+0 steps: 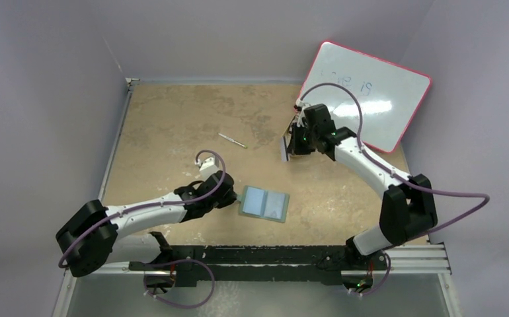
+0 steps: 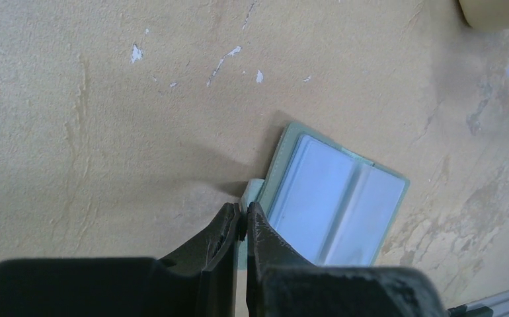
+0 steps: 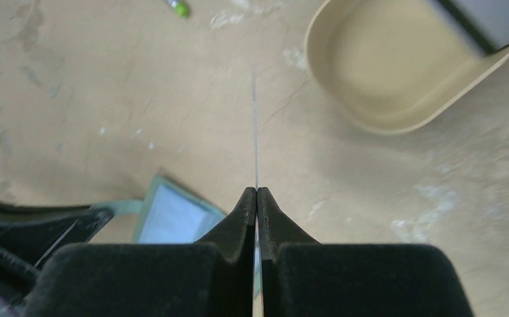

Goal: Put the credit cards into the card holder
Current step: Pick up the credit card from the storage box, then insert the credit card into the card holder.

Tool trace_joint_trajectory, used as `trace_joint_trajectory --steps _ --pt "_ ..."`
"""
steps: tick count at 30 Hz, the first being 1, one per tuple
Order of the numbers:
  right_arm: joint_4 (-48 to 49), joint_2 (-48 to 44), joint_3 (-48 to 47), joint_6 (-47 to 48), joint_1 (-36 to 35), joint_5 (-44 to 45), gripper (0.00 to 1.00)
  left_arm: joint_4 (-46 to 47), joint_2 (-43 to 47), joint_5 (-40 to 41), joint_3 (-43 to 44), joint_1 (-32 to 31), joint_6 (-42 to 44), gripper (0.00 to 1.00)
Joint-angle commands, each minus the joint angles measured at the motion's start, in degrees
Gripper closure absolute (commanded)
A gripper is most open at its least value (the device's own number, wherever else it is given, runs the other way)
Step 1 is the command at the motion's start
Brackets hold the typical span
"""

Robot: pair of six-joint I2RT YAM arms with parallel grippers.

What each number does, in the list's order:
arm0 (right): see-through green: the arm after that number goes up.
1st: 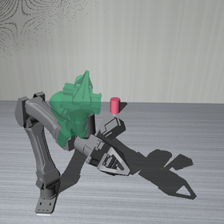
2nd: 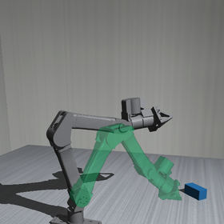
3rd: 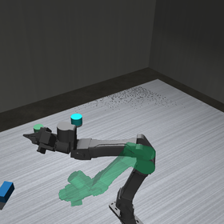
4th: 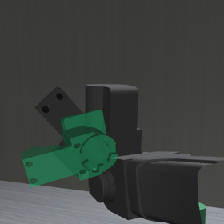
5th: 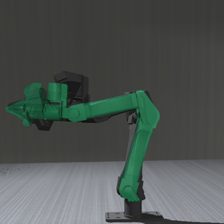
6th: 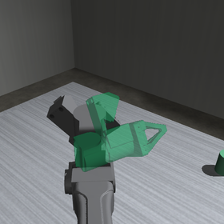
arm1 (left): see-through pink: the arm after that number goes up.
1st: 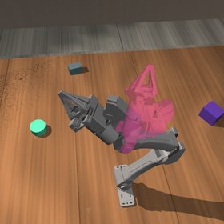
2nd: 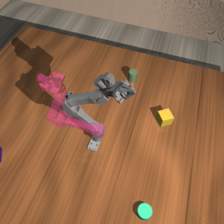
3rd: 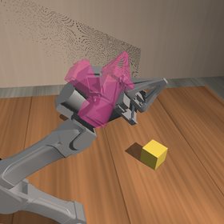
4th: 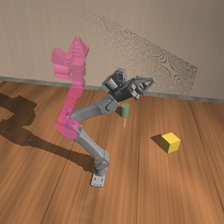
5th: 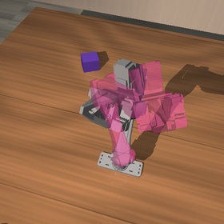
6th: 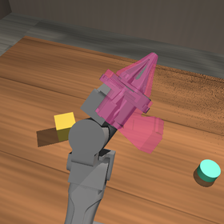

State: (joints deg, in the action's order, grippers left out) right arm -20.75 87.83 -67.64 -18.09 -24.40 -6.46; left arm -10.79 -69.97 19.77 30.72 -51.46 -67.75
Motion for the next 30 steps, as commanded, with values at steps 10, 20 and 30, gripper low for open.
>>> trace_joint_trajectory --steps 10,20,30 --pt "28.0 -16.0 28.2 -29.0 -7.6 -11.8 1.0 2.7 -0.4 -0.8 -0.9 1.0 -1.8 0.98" --pt "31.3 -15.3 35.8 -34.5 -13.1 -10.2 1.0 2.7 -1.5 -3.1 -2.9 1.0 -1.9 0.97" --pt "27.0 -20.7 39.9 -34.7 -13.1 -8.3 1.0 2.3 -0.9 -2.9 -4.0 1.0 -1.6 0.97"
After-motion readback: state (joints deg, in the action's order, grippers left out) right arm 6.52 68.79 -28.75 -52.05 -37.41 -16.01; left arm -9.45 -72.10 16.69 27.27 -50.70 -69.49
